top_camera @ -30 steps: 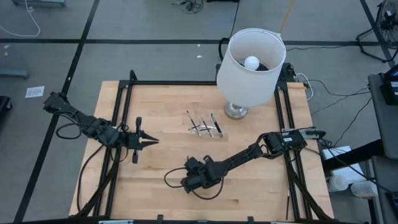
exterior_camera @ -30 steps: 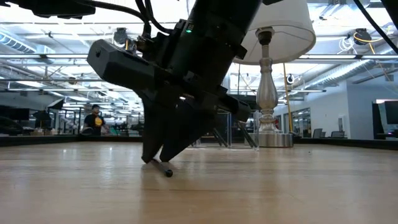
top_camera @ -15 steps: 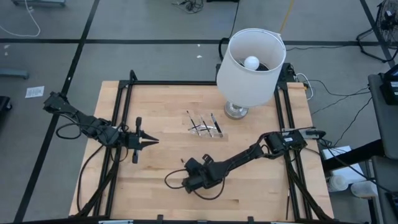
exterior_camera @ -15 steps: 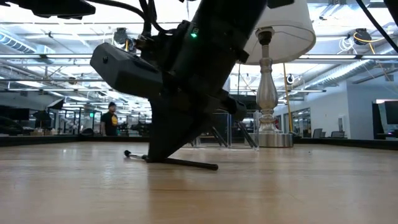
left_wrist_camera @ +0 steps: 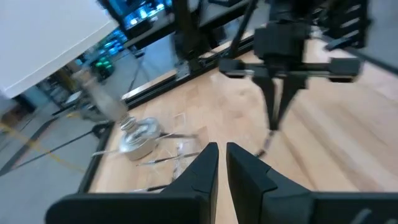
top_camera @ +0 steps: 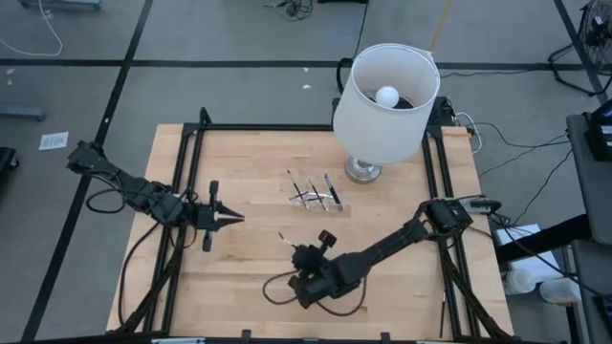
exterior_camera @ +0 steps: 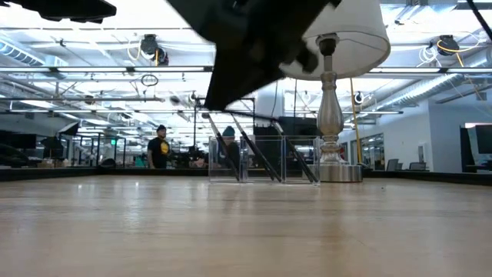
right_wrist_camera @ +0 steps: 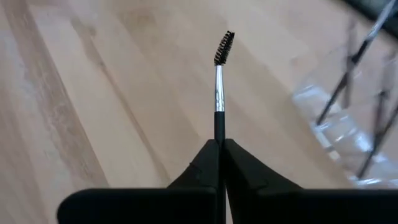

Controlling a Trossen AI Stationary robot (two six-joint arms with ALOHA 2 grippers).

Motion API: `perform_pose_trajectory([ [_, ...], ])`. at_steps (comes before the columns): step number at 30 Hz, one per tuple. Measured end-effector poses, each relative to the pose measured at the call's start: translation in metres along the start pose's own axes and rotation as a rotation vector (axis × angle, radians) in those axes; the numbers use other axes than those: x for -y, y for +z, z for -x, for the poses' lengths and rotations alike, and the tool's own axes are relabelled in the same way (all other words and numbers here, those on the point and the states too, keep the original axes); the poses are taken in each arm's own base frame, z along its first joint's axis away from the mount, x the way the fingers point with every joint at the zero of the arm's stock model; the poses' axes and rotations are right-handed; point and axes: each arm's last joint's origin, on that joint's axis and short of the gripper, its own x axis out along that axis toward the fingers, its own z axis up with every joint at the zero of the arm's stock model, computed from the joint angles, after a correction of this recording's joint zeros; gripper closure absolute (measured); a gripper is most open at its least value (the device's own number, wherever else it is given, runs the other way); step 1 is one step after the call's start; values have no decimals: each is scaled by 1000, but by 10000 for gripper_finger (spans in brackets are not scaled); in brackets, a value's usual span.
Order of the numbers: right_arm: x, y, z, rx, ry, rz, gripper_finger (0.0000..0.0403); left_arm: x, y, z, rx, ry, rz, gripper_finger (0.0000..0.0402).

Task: Pick & Place Makeup Brushes
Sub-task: Put the black brow brush into the transparent organizer

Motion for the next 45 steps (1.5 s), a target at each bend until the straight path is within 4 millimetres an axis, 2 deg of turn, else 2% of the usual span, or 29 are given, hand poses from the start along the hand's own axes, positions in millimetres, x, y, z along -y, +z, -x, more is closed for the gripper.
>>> perform_pose_trajectory([
  [5,8,12,31,109,-69,73,402,5,2,1,58,-143,-48,360],
  [10,26,20,59,160,-155,117,403,4,3,1,69,-147,-51,360],
  [15,41,20,74,231,-183,184,403,4,3,1,74,-147,-78,360],
  [21,73,0,62,266,-92,156,403,2,6,0,100,-129,-87,360],
  [27,109,-22,47,403,85,125,403,0,0,-2,49,-117,-153,360],
  [34,148,-34,48,553,230,162,403,-5,8,-3,115,-64,-91,360],
  [40,171,-36,47,672,340,177,403,-14,9,-18,78,120,8,360],
  [45,179,-26,47,778,443,183,403,-9,2,-41,27,37,-55,360],
])
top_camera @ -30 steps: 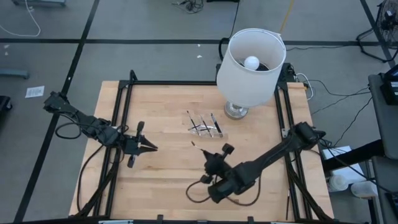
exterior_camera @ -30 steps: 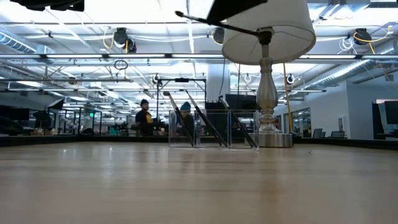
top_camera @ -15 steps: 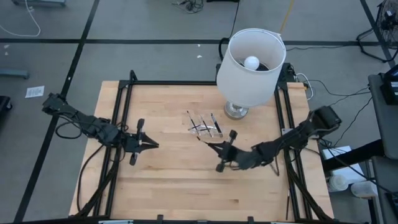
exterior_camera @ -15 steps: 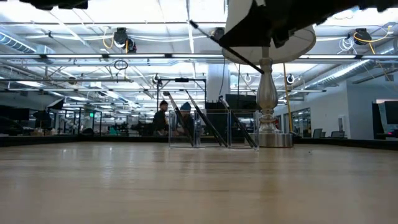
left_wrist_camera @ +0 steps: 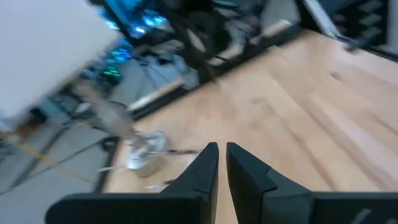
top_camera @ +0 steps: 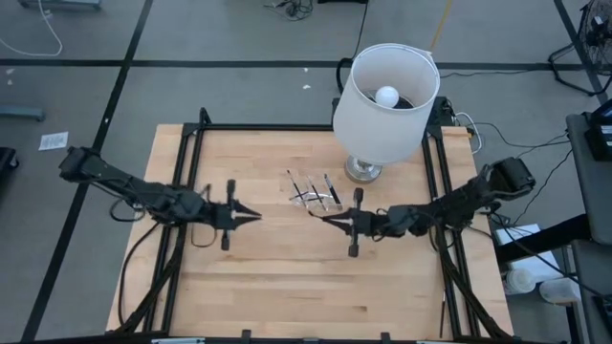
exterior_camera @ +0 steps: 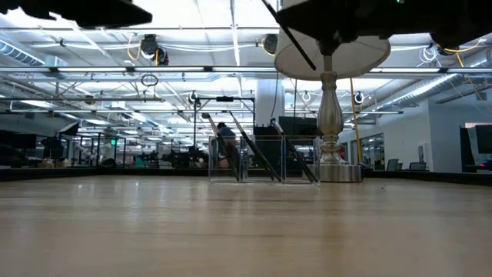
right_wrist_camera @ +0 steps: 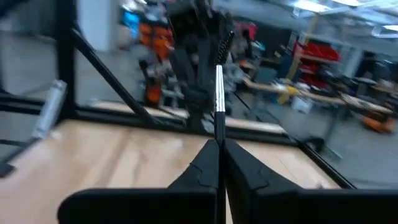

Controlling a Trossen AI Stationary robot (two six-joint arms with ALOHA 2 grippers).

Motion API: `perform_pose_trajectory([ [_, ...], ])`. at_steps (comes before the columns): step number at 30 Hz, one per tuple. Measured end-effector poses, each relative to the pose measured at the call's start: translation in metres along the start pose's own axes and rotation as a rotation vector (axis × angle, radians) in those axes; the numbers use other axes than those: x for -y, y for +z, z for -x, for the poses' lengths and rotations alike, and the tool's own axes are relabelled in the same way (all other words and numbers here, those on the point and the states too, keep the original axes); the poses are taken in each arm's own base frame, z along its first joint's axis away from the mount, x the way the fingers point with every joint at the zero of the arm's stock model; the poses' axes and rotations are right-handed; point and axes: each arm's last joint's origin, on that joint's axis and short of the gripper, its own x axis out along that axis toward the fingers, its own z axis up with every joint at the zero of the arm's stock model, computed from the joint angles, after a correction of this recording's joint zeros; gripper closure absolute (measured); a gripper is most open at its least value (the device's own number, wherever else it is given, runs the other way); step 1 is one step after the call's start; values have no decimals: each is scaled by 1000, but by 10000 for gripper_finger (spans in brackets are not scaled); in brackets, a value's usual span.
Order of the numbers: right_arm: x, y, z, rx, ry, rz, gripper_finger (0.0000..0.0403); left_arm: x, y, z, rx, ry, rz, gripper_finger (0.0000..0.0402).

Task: Pick & Place Makeup Brushes
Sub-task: Put the black brow brush into the transparent organizer

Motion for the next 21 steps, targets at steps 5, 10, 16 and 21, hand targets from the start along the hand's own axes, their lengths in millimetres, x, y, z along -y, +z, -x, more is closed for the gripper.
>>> perform_pose_trajectory([
  [5,8,4,-4,86,132,-5,403,11,1,-26,43,-42,157,360],
  [10,7,5,-5,123,248,20,403,21,3,-39,98,-76,204,360],
  [16,10,6,-6,164,335,95,403,23,11,-38,168,-76,185,360],
  [21,14,10,-6,233,406,103,403,11,18,-40,273,8,246,360],
])
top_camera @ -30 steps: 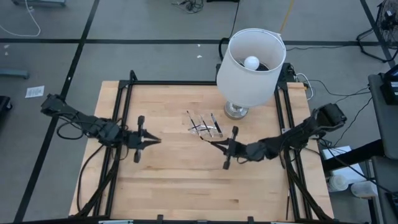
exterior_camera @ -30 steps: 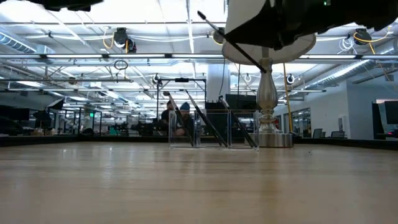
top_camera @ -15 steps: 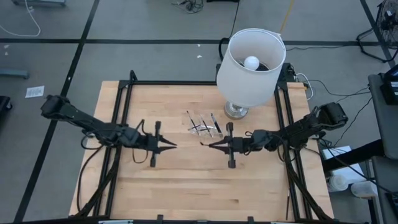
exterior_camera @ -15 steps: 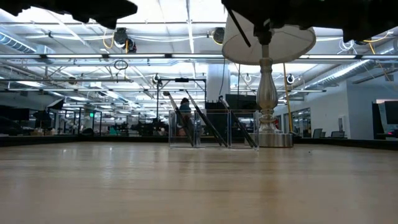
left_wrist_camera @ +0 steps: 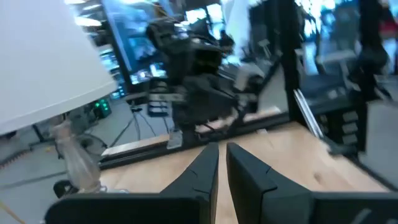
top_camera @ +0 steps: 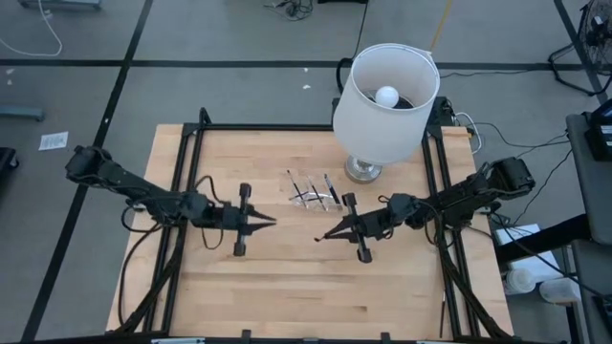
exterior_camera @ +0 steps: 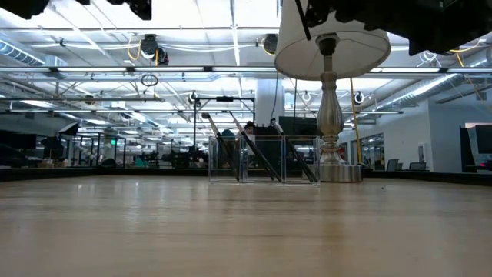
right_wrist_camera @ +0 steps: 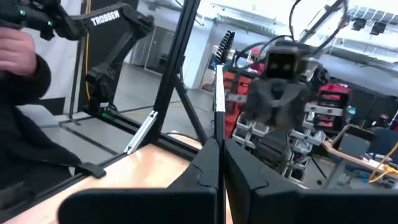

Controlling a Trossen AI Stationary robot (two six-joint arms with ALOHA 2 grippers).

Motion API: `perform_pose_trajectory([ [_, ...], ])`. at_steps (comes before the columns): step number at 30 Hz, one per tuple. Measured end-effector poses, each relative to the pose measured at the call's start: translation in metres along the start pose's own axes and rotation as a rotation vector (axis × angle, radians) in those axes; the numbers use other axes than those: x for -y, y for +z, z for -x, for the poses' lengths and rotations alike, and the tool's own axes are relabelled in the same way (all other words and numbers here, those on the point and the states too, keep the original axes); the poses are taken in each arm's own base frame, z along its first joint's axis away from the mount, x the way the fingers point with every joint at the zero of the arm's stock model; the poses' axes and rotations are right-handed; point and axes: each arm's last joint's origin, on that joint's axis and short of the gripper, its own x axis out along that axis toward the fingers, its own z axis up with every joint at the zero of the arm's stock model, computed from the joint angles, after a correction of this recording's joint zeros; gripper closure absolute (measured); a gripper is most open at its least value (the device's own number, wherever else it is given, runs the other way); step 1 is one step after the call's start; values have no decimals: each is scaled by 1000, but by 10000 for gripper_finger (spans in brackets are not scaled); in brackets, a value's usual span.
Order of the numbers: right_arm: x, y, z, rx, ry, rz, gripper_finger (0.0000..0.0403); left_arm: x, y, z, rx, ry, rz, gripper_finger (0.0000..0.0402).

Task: Pick & Place Makeup Brushes
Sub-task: Put the black brow brush into the transparent organizer

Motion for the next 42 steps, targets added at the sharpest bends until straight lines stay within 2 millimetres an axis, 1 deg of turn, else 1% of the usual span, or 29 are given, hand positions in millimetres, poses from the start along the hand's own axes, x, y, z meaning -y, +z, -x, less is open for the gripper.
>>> perform_pose_trajectory([
  [5,1,0,0,2,3,5,403,-9,-3,-8,41,53,108,360],
  [9,1,0,0,1,-4,3,403,-7,-13,-19,-9,44,96,360],
  [12,3,0,0,-10,-63,-16,403,-4,-16,-34,-30,10,73,360],
  [15,4,-1,0,-15,-83,-33,403,-2,-13,-48,-33,11,73,360],
  [19,4,-1,0,-15,-81,-47,403,0,-6,-60,-57,-3,64,356],
  [22,3,-1,0,-22,-78,-51,403,-1,1,-64,-65,-27,65,332],
  [25,3,-2,0,-26,-78,-65,403,-2,7,-66,-57,-29,96,288],
  [29,6,-3,1,-42,-134,-78,403,-6,6,-68,-63,-13,115,221],
  [33,8,-3,1,-49,-192,-68,403,-13,6,-69,-53,11,113,177],
  [37,10,-2,1,-49,-240,-55,403,-17,8,-69,-19,29,81,164],
  [42,10,-1,1,-49,-235,-41,403,-23,9,-70,-3,48,78,176],
])
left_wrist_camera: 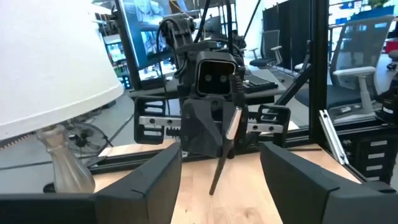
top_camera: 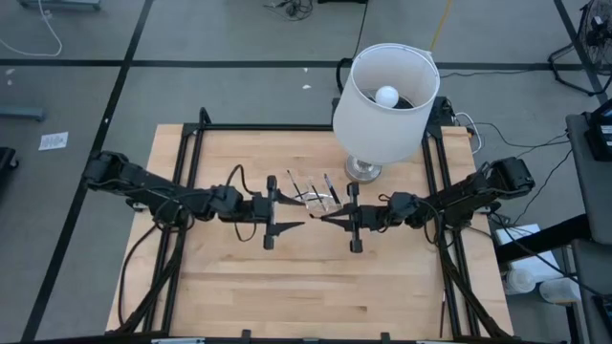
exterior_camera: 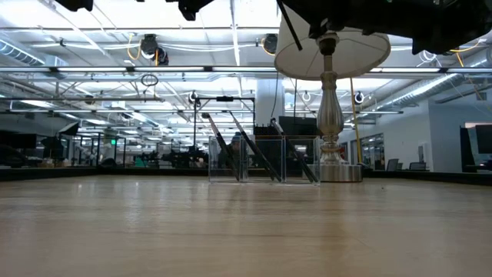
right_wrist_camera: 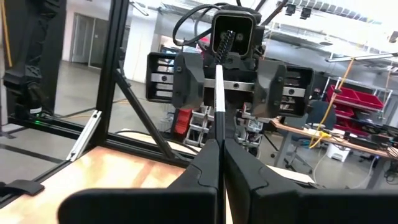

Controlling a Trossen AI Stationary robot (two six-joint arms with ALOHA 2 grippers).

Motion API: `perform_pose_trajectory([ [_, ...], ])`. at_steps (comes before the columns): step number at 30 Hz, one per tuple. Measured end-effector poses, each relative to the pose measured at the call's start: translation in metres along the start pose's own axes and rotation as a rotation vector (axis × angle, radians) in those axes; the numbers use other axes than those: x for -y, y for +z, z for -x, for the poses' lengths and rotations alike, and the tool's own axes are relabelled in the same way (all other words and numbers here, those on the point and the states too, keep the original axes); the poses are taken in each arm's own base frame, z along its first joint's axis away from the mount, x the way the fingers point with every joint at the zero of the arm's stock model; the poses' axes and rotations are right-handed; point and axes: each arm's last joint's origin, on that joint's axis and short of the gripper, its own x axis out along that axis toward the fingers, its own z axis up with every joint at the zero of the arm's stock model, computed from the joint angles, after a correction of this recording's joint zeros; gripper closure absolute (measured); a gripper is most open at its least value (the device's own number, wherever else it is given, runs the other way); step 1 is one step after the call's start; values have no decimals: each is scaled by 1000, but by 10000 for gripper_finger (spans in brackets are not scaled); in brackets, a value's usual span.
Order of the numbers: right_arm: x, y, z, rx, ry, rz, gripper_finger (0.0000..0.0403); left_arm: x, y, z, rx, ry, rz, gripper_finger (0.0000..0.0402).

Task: Pick & Place Makeup Brushes
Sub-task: Put the black brow brush into the transparent organizer

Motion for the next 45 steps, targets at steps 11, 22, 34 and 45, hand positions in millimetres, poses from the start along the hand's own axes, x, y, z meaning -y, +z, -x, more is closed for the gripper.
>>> perform_pose_trajectory([
  [11,1,0,0,-2,-7,0,403,-4,-7,-7,20,-38,19,191],
  [22,3,-2,-1,-17,-13,14,403,-7,-4,-28,5,-30,22,171],
  [34,3,-3,-1,-24,-12,3,403,-7,-1,-33,-4,-52,19,219],
  [45,4,-2,-1,-18,-14,3,403,-8,-3,-33,-23,-54,11,318],
])
